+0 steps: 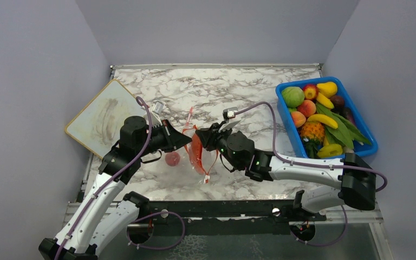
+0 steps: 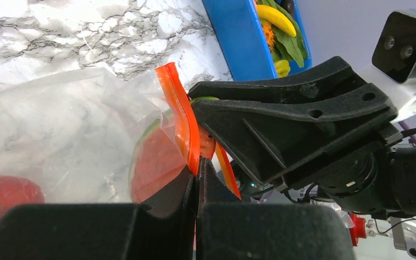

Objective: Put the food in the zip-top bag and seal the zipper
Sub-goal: Place the fake fruit in the zipper food storage bag, then pick up the fake fruit from the bin.

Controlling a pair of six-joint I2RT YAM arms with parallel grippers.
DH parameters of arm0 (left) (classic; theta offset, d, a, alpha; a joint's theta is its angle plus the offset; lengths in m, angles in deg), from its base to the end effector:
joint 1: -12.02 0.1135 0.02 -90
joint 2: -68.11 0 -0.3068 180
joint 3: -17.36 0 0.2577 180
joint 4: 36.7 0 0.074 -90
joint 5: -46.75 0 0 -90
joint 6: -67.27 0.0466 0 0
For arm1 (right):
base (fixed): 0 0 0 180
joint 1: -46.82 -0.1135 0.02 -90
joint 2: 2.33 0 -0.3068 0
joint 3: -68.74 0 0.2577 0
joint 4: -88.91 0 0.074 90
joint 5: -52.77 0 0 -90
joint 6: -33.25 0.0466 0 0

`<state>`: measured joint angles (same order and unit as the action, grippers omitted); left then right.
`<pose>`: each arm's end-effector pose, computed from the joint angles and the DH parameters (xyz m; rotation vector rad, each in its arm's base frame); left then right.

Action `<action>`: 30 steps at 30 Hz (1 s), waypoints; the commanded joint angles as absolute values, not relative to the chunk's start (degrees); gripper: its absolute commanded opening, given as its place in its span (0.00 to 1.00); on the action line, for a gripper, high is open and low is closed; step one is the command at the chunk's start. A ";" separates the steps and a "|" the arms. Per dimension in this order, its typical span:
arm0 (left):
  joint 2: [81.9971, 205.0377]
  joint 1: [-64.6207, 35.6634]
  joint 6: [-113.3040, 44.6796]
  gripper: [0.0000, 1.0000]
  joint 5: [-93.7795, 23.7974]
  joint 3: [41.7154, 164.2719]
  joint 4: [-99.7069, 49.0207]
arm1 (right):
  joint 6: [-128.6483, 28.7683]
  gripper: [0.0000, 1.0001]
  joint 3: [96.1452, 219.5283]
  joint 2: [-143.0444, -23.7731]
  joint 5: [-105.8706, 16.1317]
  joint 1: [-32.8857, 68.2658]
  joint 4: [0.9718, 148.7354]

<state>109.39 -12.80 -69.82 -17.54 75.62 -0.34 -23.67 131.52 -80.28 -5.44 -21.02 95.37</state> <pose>0.1234 -0.0794 0.3527 -0.0712 2.0868 -1.2380 0.1423 0.2843 0.3289 -0.1126 1.7678 0.8272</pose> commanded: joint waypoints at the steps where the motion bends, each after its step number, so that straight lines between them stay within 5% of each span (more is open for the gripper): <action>1: 108.48 -12.71 -70.12 0.00 -16.31 74.87 -3.10 | -19.74 0.29 135.22 -79.89 -7.33 -21.39 89.39; 6: 108.08 -12.76 -69.67 0.00 -16.77 74.53 -2.97 | -20.76 0.45 137.30 -78.31 -8.65 -21.39 85.20; 30: 107.64 -12.72 -57.50 0.00 -22.76 74.97 -0.11 | -39.44 0.47 147.23 -73.56 -8.47 -17.01 60.93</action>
